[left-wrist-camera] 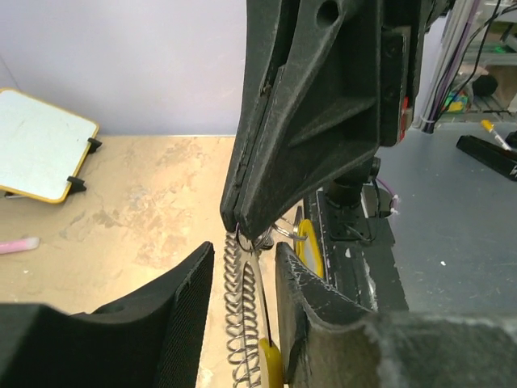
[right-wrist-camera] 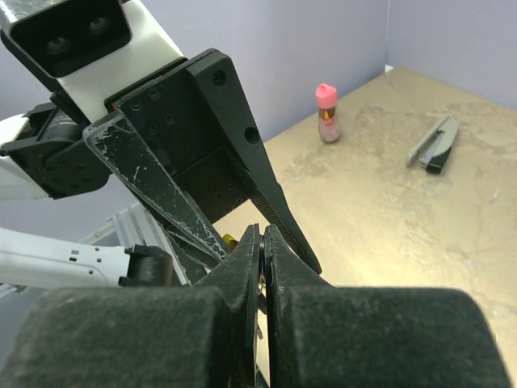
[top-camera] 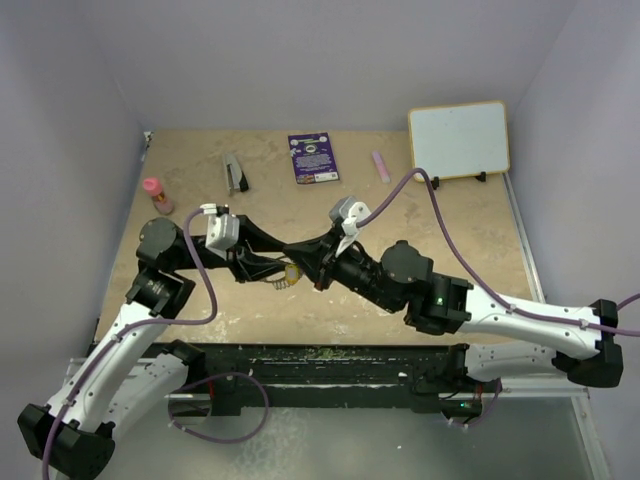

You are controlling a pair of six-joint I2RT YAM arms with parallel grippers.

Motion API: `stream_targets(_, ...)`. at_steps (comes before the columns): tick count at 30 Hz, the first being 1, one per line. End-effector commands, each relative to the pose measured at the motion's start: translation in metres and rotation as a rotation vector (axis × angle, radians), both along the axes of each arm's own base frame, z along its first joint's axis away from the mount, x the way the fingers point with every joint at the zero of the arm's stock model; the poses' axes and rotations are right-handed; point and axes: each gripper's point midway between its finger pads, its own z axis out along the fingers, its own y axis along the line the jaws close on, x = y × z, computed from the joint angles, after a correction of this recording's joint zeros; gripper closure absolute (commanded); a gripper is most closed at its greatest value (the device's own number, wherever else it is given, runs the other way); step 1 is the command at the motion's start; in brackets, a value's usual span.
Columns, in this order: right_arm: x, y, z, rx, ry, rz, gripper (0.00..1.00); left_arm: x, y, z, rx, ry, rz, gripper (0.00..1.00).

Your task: Put the keys on the keyring

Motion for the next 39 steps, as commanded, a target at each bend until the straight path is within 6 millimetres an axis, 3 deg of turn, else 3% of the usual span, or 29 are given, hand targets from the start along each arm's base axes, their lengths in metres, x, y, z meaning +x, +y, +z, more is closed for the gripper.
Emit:
stream_targets(1, 0.003, -0.019, 0.020, 0.026, 0.086, -0.058, 1.00, 0.002, 0.002, 0.003, 0.045, -0.076, 0.017, 0.59)
stream_targets(11, 0.007, -0.037, 0.000, -0.016, 0.200, -0.138, 1.00, 0.004, 0.005, -0.011, 0.132, -0.128, 0.018, 0.54)
stream_targets(17, 0.018, -0.046, -0.006, -0.019, 0.266, -0.242, 1.00, 0.013, 0.009, -0.003, 0.163, -0.168, 0.074, 0.54)
stream_targets(20, 0.022, -0.048, -0.007, 0.004, 0.305, -0.283, 1.00, 0.003, 0.005, 0.002, 0.135, -0.155, 0.004, 0.54)
stream_targets(27, 0.038, -0.066, -0.011, 0.085, 0.405, -0.456, 1.00, 0.004, 0.000, 0.005, 0.114, 0.048, 0.005, 0.55)
stream_targets(34, 0.052, -0.071, -0.021, 0.084, 0.476, -0.605, 1.00, -0.030, -0.003, 0.023, 0.108, 0.168, -0.178, 0.56)
stream_targets(39, 0.058, -0.068, -0.022, 0.119, 0.544, -0.654, 1.00, -0.035, -0.013, 0.009, 0.170, 0.277, -0.236, 0.55)
